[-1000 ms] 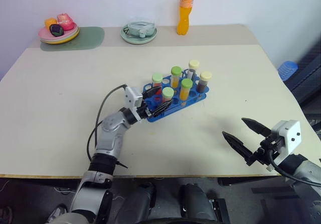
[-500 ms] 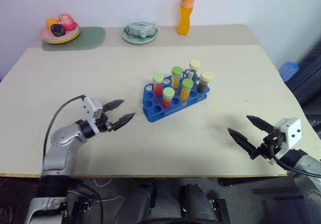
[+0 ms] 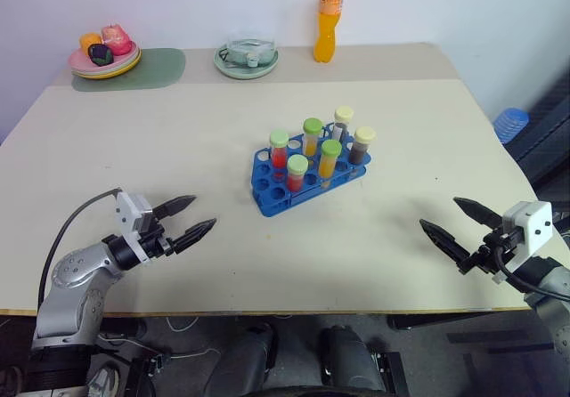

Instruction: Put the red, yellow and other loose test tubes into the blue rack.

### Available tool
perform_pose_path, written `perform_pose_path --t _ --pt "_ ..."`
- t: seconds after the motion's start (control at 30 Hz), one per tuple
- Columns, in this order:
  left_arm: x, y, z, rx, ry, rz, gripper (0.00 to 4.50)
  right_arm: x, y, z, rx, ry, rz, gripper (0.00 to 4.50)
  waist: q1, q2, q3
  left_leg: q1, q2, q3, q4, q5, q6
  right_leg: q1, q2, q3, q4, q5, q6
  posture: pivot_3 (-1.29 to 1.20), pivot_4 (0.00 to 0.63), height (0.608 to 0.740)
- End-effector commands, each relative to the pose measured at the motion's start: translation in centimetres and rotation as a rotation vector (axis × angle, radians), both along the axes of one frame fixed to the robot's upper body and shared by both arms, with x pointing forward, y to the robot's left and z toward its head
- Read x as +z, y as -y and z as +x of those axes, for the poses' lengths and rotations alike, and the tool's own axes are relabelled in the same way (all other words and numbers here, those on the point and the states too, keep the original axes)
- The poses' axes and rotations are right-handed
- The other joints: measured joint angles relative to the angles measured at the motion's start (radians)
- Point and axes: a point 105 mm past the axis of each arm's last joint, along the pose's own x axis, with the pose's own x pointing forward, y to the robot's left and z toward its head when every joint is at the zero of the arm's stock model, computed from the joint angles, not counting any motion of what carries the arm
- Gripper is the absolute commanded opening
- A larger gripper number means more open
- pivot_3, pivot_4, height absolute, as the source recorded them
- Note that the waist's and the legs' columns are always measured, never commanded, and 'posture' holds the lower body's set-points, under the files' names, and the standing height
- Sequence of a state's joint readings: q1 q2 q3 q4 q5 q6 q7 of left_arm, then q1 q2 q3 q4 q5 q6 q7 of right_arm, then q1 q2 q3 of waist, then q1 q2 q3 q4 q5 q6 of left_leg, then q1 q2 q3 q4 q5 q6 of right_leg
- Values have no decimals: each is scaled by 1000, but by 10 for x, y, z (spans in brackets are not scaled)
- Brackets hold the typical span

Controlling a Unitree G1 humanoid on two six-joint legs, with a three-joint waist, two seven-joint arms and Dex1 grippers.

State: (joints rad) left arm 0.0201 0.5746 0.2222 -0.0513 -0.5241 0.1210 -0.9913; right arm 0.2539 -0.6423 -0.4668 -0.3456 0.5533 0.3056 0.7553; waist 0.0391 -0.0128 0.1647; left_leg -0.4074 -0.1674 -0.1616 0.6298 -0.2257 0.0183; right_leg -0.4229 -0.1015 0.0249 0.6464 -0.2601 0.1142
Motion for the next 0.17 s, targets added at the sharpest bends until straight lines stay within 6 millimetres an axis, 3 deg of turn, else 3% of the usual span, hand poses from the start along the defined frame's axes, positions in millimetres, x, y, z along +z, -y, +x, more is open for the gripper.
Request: perform_pose_path --t 0.03,0.17 --pt "12 2 -2 -2 48 -6 3727 7 0 2 6 27 -14 4500 0 0 0 0 0 0 0 0 0 0 0 0 0 0 0 0 150 740" --pt "9 3 -2 2 38 -1 3727 7 -2 2 9 26 -15 4500 0 0 0 0 0 0 0 0 0 0 0 0 0 0 0 0 150 740"
